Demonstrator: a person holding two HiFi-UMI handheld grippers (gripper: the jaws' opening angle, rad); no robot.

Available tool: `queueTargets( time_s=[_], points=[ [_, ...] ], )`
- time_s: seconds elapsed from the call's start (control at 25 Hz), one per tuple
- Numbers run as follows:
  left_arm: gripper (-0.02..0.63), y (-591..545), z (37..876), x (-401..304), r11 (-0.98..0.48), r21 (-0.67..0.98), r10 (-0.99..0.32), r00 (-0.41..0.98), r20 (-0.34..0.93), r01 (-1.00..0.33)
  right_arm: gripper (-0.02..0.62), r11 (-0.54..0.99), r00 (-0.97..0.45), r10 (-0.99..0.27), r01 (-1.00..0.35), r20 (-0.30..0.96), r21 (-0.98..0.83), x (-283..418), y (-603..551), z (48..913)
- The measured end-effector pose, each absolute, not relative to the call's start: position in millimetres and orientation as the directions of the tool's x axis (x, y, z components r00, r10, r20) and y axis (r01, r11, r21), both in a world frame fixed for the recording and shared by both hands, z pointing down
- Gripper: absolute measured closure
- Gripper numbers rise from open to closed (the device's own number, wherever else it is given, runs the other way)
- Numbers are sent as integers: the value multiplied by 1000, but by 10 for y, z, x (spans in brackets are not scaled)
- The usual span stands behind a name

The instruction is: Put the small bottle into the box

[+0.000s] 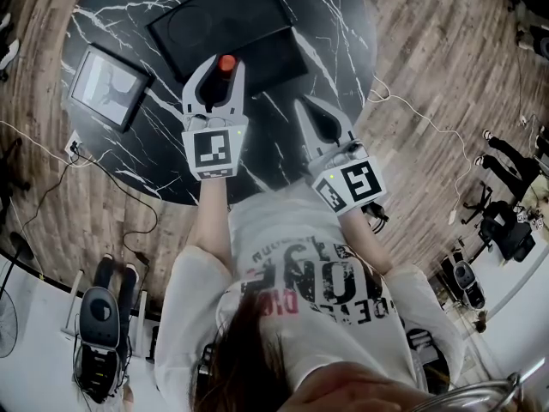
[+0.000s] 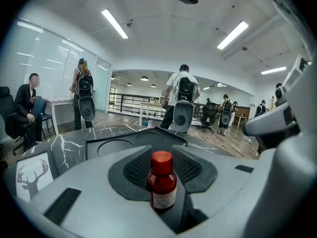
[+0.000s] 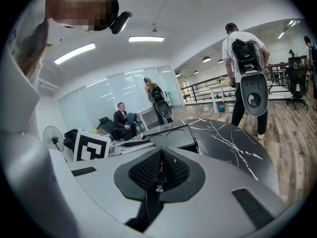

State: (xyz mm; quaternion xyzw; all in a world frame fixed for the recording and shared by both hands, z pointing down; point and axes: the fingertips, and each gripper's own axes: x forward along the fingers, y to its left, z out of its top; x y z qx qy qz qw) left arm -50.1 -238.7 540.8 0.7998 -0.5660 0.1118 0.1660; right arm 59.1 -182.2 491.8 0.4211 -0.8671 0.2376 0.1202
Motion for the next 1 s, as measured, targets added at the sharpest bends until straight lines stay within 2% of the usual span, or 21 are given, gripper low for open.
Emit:
queueTargets(
  time_s=[0.2, 1.0],
  points=[
    [480, -2379, 5410, -463, -316, 136, -873, 343, 346, -939, 594, 534, -617, -671, -787, 411, -311, 578, -1816, 4922],
    [480, -2206, 5444, -433, -351, 87, -846, 356, 398, -932, 594, 538, -623, -671, -782, 403, -313, 553, -1784, 4906]
  ],
)
